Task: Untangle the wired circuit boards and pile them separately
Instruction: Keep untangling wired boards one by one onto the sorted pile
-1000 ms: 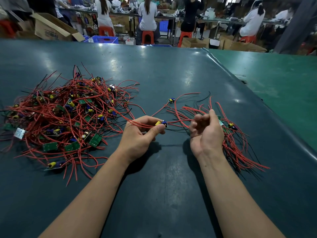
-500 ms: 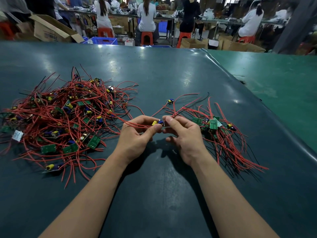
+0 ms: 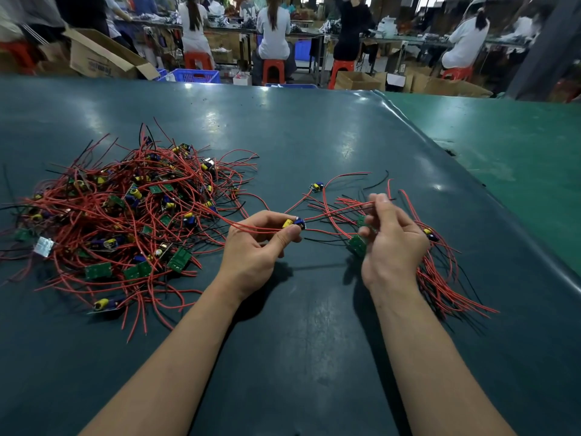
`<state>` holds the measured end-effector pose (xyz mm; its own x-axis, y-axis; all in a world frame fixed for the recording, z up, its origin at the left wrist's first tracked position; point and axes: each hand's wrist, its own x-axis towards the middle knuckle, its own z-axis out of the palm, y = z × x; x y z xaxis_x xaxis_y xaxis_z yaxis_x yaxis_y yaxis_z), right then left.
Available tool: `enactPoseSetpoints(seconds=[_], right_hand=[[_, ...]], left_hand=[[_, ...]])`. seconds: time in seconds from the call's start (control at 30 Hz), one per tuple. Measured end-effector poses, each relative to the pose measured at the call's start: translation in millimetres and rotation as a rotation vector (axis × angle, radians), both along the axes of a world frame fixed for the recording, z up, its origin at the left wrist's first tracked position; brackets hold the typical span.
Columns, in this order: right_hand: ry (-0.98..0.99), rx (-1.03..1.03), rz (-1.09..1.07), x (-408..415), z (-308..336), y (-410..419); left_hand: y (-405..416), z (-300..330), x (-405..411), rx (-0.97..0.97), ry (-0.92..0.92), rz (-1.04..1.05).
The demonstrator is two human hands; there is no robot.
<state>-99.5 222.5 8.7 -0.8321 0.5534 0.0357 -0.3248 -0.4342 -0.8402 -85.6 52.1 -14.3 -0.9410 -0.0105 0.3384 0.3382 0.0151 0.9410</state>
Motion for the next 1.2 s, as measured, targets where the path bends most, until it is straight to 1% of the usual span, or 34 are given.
enactPoseSetpoints(seconds=[0.1,0.17,0.2,0.23,0.27,0.33,0.37,0.43,0.47,0.5,0.57,0.6,0.67,0.73,0.8,0.93,1.0,1.1,1.2], right_hand=[[0.008,-0.081,-0.139,-1,1,10],[0.004,-0.058,-0.218,-3,2,17],[0.002,0.036,-0.238,-3,1,17],[0.011,0.184,-0.239,-1,-1,14],[0.036,0.361,-0.223,1,-3,8],[0.111,0.700,-0.144,7,-8,-9],[0.147,0.818,-0.101,10,-11,-16],[0.174,0.924,-0.040,12,-15,-22],[0.152,0.918,-0.007,12,-16,-22],[0.114,0.868,0.042,12,-16,-21],[0.044,0.668,0.199,12,-13,-20],[0.014,0.552,0.310,13,-11,-21],[-0.045,0.396,0.532,16,-7,-25],[-0.084,0.358,0.669,19,-8,-30],[-0.086,0.346,0.688,18,-10,-29],[-0.089,0.284,0.691,17,-7,-20],[-0.085,0.267,0.715,17,-7,-20],[-0.043,0.173,0.736,16,-8,-22],[-0.049,0.171,0.735,15,-8,-22]], left_hand=[[-1,0,-1,0.059,0.003,0.025],[-2,1,-2,0.120,-0.001,0.061],[-2,0,-2,0.121,-0.003,0.080],[-2,-1,-3,0.106,-0.002,0.100],[-1,-1,-3,0.102,0.000,0.118],[0,0,-4,0.172,0.008,0.142],[0,2,-4,0.230,0.015,0.144],[-2,10,-4,0.394,-0.002,0.113],[-5,14,-5,0.498,-0.025,0.081],[-8,16,-5,0.587,-0.049,0.050],[-12,19,-6,0.669,-0.105,0.007],[-13,19,-6,0.658,-0.139,-0.016],[-9,16,-4,0.544,-0.182,-0.072],[-1,13,1,0.386,-0.211,-0.156],[3,9,4,0.295,-0.237,-0.235],[0,7,4,0.181,-0.308,-0.349],[1,8,4,0.178,-0.331,-0.370],[1,8,3,0.212,-0.361,-0.377],[2,9,3,0.203,-0.361,-0.377]])
